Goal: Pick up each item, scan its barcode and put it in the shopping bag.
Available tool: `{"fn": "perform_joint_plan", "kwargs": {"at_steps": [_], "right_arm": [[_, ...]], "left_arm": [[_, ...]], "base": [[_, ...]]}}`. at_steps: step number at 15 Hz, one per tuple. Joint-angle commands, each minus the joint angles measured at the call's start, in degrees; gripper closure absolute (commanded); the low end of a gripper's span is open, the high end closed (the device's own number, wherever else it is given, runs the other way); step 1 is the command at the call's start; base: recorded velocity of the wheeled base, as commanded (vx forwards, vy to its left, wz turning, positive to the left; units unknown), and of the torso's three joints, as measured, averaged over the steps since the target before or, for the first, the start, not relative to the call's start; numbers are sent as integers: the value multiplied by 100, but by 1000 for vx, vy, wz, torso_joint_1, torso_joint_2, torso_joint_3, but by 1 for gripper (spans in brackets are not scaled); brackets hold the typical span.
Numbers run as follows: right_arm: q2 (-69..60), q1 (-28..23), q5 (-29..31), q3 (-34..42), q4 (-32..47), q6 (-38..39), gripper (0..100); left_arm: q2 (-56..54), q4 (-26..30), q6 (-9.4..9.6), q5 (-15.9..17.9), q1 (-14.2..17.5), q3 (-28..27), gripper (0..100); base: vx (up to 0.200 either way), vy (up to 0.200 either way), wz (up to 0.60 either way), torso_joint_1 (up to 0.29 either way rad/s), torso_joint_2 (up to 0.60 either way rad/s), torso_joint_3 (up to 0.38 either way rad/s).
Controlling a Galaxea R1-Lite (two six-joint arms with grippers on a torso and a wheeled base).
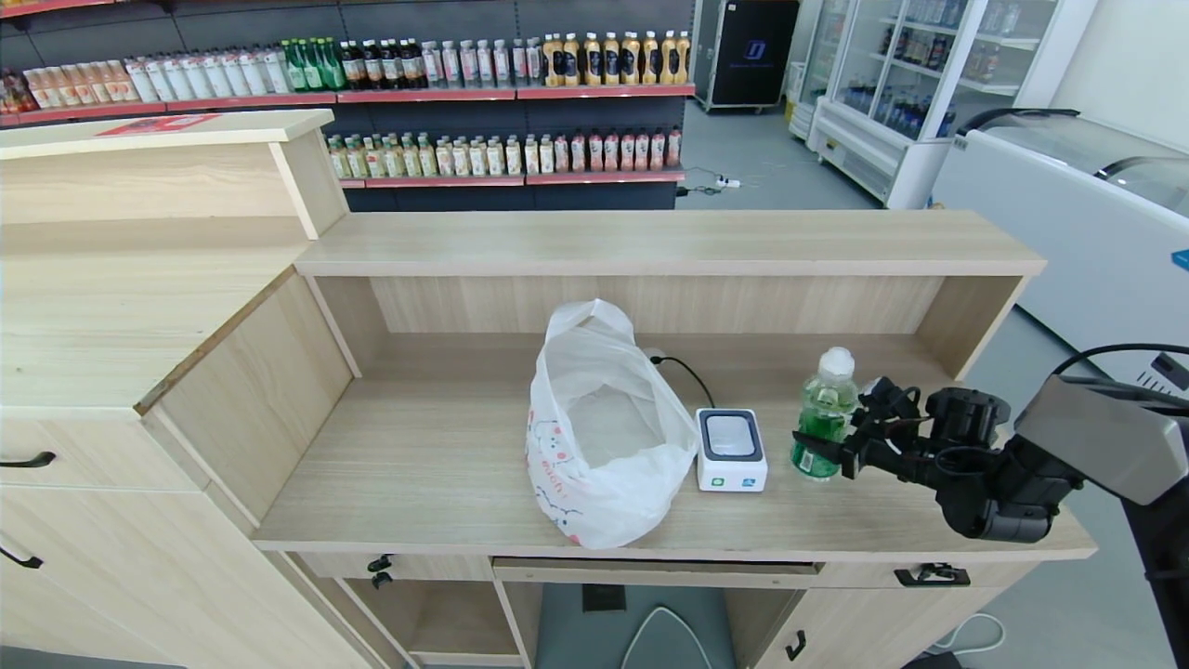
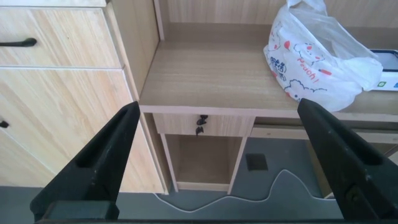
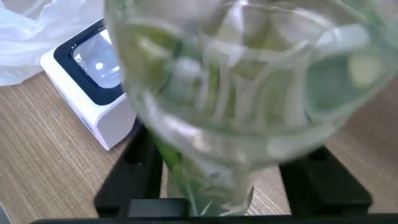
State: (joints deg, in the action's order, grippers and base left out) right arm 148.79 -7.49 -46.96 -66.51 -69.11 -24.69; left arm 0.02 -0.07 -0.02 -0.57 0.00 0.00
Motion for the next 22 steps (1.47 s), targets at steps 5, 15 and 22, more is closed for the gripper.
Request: {"fn": "perform_joint_plan", "kwargs": {"at_steps": [5, 15, 22], "right_arm": [[-227, -95, 29, 42, -33, 377, 100], [-3277, -130, -736, 1808, 556, 2381, 100], [-5676, 98, -2072, 2459, 592, 4631, 100]], "left_arm": [[-2, -1, -6, -4, 0, -9, 0], [-2, -1, 2, -4, 0, 0, 0], [-2, 7, 2, -4, 0, 0, 0]], "base": [[0, 0, 0, 0, 0, 0], [0, 0, 0, 0, 0, 0], [0, 0, 0, 0, 0, 0]]}}
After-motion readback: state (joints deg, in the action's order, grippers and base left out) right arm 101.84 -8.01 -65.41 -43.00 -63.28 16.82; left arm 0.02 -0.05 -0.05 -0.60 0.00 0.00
